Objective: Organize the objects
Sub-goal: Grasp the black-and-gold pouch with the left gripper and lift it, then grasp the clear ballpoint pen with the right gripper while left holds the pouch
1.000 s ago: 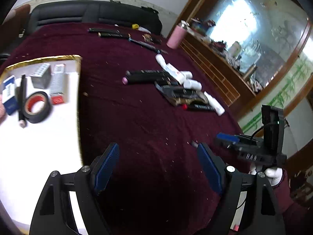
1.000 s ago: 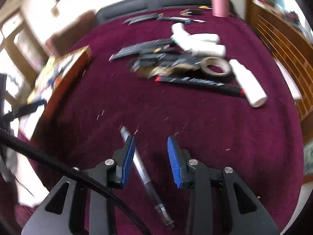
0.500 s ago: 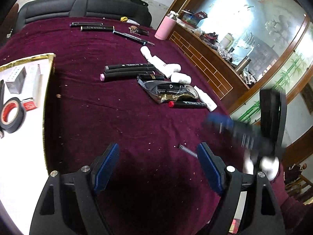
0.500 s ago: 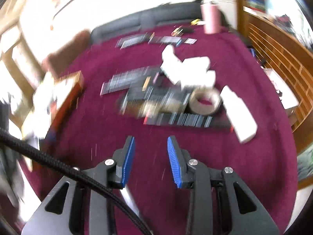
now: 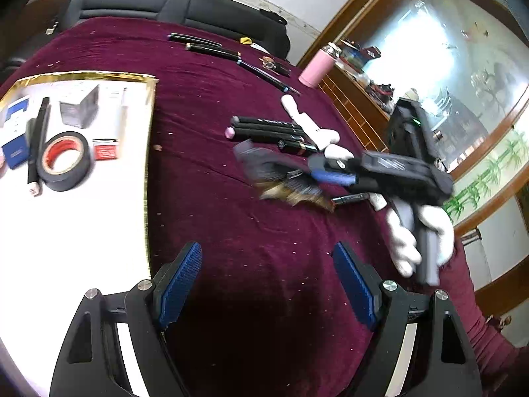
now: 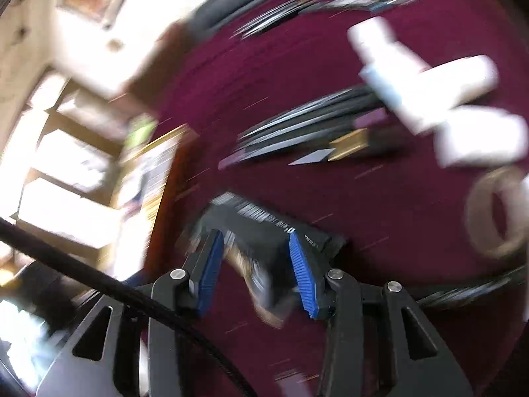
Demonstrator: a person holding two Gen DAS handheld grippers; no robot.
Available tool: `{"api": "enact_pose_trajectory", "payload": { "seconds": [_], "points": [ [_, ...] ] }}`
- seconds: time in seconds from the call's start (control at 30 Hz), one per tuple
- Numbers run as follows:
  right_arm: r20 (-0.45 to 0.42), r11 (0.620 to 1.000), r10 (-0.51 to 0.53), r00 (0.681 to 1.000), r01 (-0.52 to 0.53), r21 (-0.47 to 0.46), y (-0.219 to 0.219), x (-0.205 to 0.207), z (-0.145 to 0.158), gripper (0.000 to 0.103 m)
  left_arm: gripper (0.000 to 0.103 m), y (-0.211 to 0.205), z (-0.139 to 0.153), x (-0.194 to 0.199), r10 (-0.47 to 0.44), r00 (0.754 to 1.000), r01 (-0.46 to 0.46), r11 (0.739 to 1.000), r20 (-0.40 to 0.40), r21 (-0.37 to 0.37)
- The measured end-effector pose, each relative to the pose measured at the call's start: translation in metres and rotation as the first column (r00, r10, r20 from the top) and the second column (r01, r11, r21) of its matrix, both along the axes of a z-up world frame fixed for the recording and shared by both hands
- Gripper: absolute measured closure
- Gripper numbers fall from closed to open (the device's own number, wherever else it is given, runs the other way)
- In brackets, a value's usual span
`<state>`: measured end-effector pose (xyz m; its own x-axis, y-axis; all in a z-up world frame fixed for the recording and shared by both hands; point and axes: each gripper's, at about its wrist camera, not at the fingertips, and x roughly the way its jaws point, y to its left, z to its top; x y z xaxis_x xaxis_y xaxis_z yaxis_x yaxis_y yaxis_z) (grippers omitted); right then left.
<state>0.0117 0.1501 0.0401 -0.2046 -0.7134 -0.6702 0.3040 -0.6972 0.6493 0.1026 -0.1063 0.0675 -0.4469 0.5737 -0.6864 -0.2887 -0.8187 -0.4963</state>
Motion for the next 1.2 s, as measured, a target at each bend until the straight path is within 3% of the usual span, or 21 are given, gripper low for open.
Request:
{"api": "enact_pose_trajectory", "payload": {
  "seconds": [0.1, 0.27, 0.4, 0.5, 0.63, 0.73, 0.77, 0.83, 0.93, 1.0, 1.1, 1.2],
  "points": [
    [-0.067, 0.999, 0.020, 0.998, -0.018, 0.036, -0.008, 0.023, 0.014, 0.062, 0.026, -0.006, -0.002, 0.000, 0.011, 1.000, -0.011, 1.000, 0.008, 0.015],
    [-0.141, 0.992, -0.049, 0.989, 0.065, 0.113, 0.020, 0.054, 0.025, 0.062, 0.026, 0.007, -0.003, 0.000, -0.018, 1.000, 0.018, 1.000, 0.019, 0.011],
    [-0.161, 0.978, -0.066, 0.985, 0.096, 0.187, 0.039, 0.073, 0.019, 0.062, 0.026, 0.018, -0.009, -0.006, 0.006, 0.999, -0.004, 0.999, 0.041, -0.038],
    [-0.142, 0.974, -0.092, 0.986, 0.119, 0.194, 0.057, 0.078, 0.008, 0.062, 0.026, 0.027, -0.013, -0.017, 0.056, 0.998, -0.052, 0.992, 0.028, -0.114],
    [-0.136, 0.978, -0.108, 0.985, 0.130, 0.165, 0.062, 0.081, 0.002, 0.062, 0.026, 0.047, -0.016, -0.036, 0.097, 0.993, -0.111, 0.951, -0.061, -0.287],
    [-0.144, 0.979, -0.097, 0.985, 0.121, 0.166, 0.058, 0.085, -0.001, 0.062, 0.026, 0.064, -0.029, -0.052, 0.097, 0.993, -0.116, 0.905, -0.065, -0.409],
    [-0.151, 0.977, -0.088, 0.985, 0.115, 0.181, 0.053, 0.086, -0.002, 0.062, 0.026, 0.075, -0.036, -0.057, 0.082, 0.994, -0.108, 0.863, -0.073, -0.493],
    [-0.167, 0.970, -0.054, 0.984, 0.092, 0.226, 0.048, 0.092, -0.004, 0.062, 0.025, 0.089, -0.045, -0.060, 0.045, 0.996, -0.080, 0.828, -0.075, -0.556],
    [-0.183, 0.953, 0.006, 0.983, 0.049, 0.298, 0.040, 0.105, -0.009, 0.062, 0.028, 0.087, -0.044, -0.056, 0.035, 0.995, -0.078, 0.849, -0.092, -0.522],
    [-0.187, 0.937, 0.046, 0.981, 0.022, 0.348, 0.036, 0.115, -0.013, 0.062, 0.056, 0.074, -0.038, -0.052, 0.050, 0.992, -0.097, 0.885, -0.112, -0.455],
    [-0.223, 0.906, 0.102, 0.970, 0.002, 0.422, 0.032, 0.133, -0.015, 0.062, 0.087, 0.045, -0.024, -0.046, 0.060, 0.989, -0.099, 0.946, -0.132, -0.310],
    [-0.262, 0.857, 0.151, 0.953, 0.006, 0.516, 0.026, 0.149, -0.016, 0.062, 0.087, 0.032, -0.018, -0.039, 0.068, 0.988, -0.103, 0.959, -0.139, -0.265]
  ]
}}
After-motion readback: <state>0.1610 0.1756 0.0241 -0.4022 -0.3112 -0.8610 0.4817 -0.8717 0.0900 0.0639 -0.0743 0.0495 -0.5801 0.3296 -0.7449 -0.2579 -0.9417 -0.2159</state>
